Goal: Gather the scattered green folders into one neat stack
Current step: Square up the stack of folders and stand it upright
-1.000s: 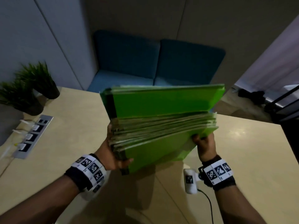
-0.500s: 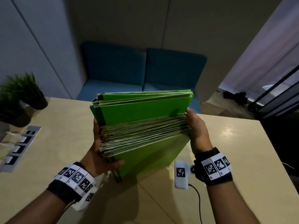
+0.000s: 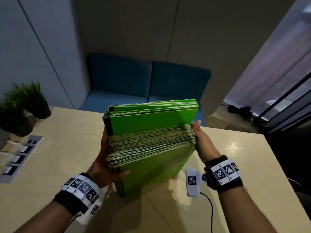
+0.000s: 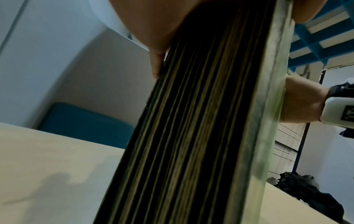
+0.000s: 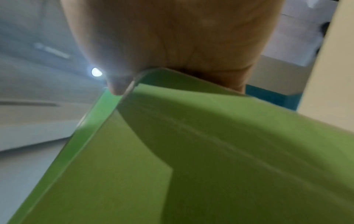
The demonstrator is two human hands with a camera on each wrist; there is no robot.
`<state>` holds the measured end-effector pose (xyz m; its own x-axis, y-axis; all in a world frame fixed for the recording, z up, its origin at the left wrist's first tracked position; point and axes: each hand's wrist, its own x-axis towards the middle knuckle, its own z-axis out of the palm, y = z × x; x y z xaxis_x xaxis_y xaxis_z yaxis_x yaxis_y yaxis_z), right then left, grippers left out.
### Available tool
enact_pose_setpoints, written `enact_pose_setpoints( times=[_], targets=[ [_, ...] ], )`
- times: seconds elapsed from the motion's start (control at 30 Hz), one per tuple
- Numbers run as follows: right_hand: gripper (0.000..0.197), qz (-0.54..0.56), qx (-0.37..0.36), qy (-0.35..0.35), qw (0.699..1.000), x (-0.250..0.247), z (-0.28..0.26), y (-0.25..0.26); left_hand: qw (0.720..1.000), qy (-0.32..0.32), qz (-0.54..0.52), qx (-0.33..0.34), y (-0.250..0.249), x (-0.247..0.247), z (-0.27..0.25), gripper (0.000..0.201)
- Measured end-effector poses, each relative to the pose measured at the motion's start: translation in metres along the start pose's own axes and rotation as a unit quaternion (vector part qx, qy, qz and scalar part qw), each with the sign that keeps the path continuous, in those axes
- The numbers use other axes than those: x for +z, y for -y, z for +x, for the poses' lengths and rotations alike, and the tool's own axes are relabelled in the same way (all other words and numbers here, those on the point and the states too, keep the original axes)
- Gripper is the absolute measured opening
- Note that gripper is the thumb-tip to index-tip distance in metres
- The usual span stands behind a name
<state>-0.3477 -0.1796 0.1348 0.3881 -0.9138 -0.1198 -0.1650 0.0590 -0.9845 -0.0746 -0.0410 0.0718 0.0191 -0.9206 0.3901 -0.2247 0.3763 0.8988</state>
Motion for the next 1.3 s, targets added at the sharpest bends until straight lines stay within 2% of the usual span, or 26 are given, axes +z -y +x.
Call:
enact_pose_setpoints(
  times=[0.1,0.13,0.2,0.3,0.33,0.47,0.53,0.6,0.67,0.73,0.83,0.9,0.97,1.03,1.1,1.17,1.2,1.3],
  targets=[
    [0.106,-0.016,-0.073,-0.104,0.992,0.002,0.004,0.027,0.999,0.018,-0.015,0.023,0.006,-0.002,0.001,0.137],
    [0.109,-0.015,-0.094,-0.130,0.987,0.005,0.008,0.040,0.999,0.018,-0.022,0.026,0.006,-0.002,0.001,0.135],
    [0.102,-0.042,-0.111,-0.148,0.982,0.013,0.020,0.060,0.999,0.005,-0.030,0.026,0.006,-0.003,0.000,0.133],
    [0.060,-0.090,-0.076,-0.145,0.982,0.023,0.032,0.067,0.999,-0.004,-0.018,0.035,0.002,-0.003,0.000,0.132],
    [0.051,-0.083,-0.072,-0.147,0.983,0.024,0.033,0.064,0.999,-0.001,-0.009,0.038,0.002,-0.003,0.001,0.132],
    [0.059,0.089,-0.044,-0.113,0.989,0.021,0.032,0.057,1.000,0.014,0.006,0.015,0.004,-0.004,0.002,0.138],
    [0.057,0.034,-0.039,-0.132,0.990,0.021,0.036,0.058,1.000,0.003,0.018,0.010,0.006,-0.005,0.001,0.132],
    [0.062,-0.105,-0.047,-0.146,0.982,0.019,0.037,0.061,1.000,-0.011,0.027,0.010,0.005,-0.007,0.000,0.125],
    [0.060,-0.246,-0.080,-0.144,0.955,0.018,0.035,0.068,0.999,-0.020,0.031,0.006,0.004,-0.007,0.001,0.125],
    [0.055,-0.380,-0.164,-0.128,0.902,0.027,0.032,0.080,0.999,-0.027,0.023,-0.002,0.004,-0.005,0.002,0.125],
    [0.055,-0.508,-0.315,-0.020,0.801,0.065,0.025,0.090,0.999,-0.047,-0.002,-0.015,0.005,-0.004,0.005,0.128],
    [0.062,-0.550,-0.361,0.070,0.750,0.098,0.019,0.089,0.999,-0.045,-0.014,-0.004,0.011,-0.007,0.008,0.132],
    [0.066,-0.567,-0.353,0.113,0.735,0.123,0.018,0.087,0.999,-0.030,-0.015,0.014,0.017,-0.008,0.010,0.139],
    [0.061,-0.569,-0.353,0.108,0.735,0.135,0.018,0.084,0.999,-0.009,0.003,0.031,0.022,-0.009,0.011,0.146],
    [0.059,-0.549,-0.357,0.101,0.749,0.139,0.019,0.084,0.999,-0.006,0.029,0.045,0.026,-0.009,0.010,0.147],
    [0.066,-0.518,-0.345,0.104,0.776,0.137,0.020,0.085,0.999,-0.012,0.023,0.035,0.030,-0.010,0.011,0.144],
    [0.067,-0.514,-0.344,0.101,0.779,0.137,0.021,0.086,0.999,-0.017,0.019,0.030,0.030,-0.009,0.011,0.143],
    [0.058,-0.551,-0.344,0.107,0.752,0.140,0.023,0.089,0.998,-0.016,0.055,0.005,0.037,-0.006,0.008,0.151]
  ],
)
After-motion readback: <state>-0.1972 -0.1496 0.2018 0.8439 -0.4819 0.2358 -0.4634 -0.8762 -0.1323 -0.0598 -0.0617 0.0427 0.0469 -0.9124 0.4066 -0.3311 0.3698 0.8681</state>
